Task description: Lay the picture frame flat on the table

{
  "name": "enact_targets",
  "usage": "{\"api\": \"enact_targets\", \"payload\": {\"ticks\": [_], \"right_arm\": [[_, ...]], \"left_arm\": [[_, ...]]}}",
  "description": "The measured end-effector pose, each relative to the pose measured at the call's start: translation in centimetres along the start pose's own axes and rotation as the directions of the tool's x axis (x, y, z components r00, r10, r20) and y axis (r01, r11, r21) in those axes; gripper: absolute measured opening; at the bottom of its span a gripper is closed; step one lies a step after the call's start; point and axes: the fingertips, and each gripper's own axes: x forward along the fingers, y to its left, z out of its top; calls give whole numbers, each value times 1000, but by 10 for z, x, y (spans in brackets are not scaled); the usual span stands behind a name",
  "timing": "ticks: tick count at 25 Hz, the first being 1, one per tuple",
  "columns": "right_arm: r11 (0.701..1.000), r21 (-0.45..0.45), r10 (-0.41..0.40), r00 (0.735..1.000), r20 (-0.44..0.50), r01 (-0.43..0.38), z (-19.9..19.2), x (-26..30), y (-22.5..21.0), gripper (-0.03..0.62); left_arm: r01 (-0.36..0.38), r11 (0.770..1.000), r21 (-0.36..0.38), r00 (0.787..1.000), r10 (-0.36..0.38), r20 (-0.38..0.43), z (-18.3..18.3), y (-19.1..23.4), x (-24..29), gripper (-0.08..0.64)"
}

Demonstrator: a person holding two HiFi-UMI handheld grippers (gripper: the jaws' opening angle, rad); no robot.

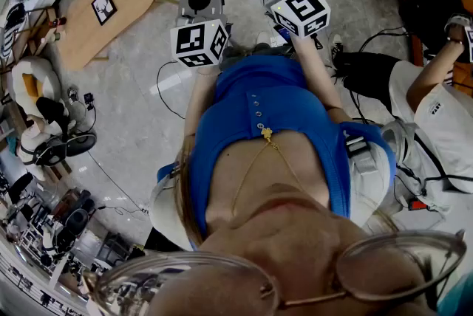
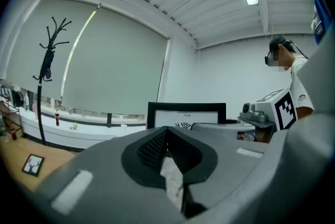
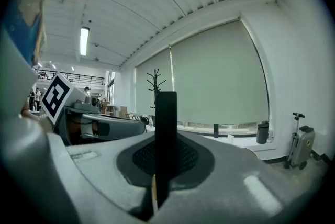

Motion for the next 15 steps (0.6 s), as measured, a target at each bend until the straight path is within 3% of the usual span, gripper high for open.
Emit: {"api": "enact_targets", "payload": {"ticks": [7, 15], "right_arm": [[999, 26, 18, 1000, 11, -19, 5, 7, -15, 5], [998, 6, 57, 997, -45, -56, -9, 8, -26, 5]], "left_arm": [[-21, 1000, -13, 1000, 21, -2, 3, 6, 15, 0], [-23, 999, -37, 1000, 22, -15, -9, -5, 30, 0]]}}
